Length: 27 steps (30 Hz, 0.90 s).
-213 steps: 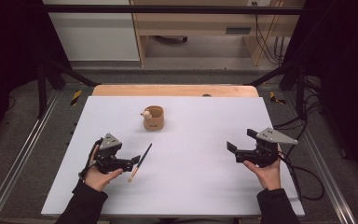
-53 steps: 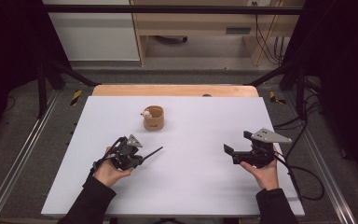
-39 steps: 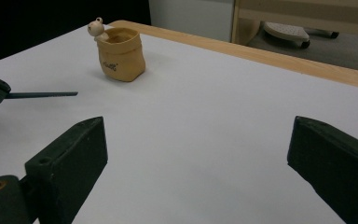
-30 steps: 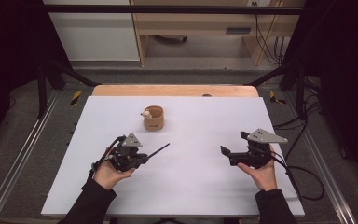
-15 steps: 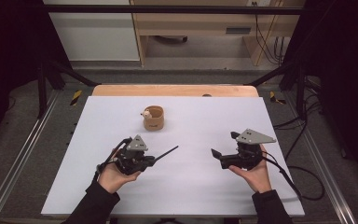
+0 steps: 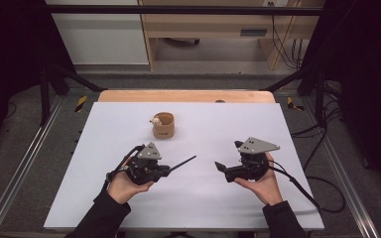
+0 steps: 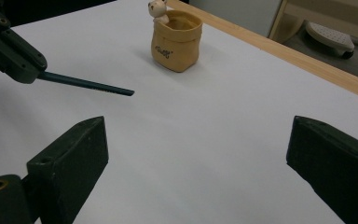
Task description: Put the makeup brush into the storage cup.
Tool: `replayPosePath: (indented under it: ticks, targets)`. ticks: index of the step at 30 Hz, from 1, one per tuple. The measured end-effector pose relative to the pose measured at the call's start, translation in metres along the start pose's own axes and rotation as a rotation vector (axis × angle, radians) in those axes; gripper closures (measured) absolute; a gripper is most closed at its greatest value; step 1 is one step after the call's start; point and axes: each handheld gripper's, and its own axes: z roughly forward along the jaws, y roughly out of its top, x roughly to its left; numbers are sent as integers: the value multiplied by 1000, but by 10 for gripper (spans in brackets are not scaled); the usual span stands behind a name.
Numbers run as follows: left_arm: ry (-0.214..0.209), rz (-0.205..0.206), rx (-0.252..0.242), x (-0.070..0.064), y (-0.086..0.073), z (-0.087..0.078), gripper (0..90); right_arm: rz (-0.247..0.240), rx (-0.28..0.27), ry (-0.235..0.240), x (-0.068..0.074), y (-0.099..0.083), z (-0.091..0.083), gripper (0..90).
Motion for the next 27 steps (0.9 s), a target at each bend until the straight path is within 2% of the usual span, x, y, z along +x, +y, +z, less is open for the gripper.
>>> replayPosePath:
  ticks: [4,20,27]
  targets:
    - [-9,22,8,-1,5,2,834,-18,11,12,4,3,3,60]
    - [-46,40,31,4,14,9,834,-112,81,53,23,13,14,64]
    - [-60,69,43,3,18,11,834,-154,115,78,31,16,19,70]
